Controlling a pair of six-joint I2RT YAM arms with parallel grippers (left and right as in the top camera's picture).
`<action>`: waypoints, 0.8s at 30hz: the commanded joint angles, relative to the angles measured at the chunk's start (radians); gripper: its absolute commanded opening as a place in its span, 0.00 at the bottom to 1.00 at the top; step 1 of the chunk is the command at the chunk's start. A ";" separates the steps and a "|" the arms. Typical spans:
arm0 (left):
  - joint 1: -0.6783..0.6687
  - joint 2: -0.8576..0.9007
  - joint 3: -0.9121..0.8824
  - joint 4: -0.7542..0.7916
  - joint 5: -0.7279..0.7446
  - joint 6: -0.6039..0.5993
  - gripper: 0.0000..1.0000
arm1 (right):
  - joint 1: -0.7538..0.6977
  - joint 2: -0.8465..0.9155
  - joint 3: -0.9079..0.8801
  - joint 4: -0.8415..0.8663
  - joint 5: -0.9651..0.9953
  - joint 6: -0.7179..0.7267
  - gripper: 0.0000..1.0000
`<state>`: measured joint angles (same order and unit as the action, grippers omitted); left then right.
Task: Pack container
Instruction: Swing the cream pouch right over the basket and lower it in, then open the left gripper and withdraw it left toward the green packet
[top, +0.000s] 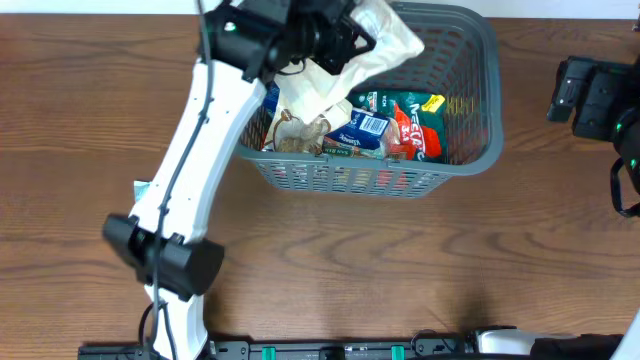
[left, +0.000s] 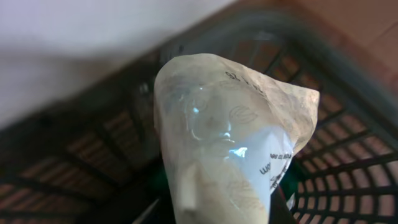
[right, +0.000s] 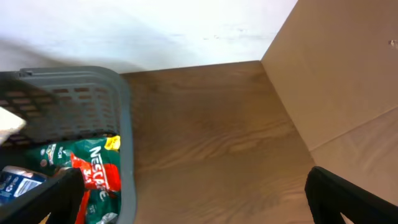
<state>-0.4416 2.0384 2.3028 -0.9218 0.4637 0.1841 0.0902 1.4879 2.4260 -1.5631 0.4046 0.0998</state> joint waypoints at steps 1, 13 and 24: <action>-0.001 0.036 0.012 -0.013 -0.005 0.009 0.07 | -0.005 0.003 0.005 -0.002 0.014 0.016 0.99; -0.001 0.044 0.012 -0.030 -0.004 0.009 0.99 | -0.005 0.003 0.005 -0.002 0.014 0.016 0.99; 0.087 -0.122 0.013 0.029 -0.060 0.008 0.99 | -0.005 0.003 0.005 -0.002 0.014 0.016 0.99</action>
<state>-0.4026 2.0388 2.3020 -0.9009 0.4515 0.1841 0.0902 1.4879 2.4260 -1.5631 0.4049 0.0998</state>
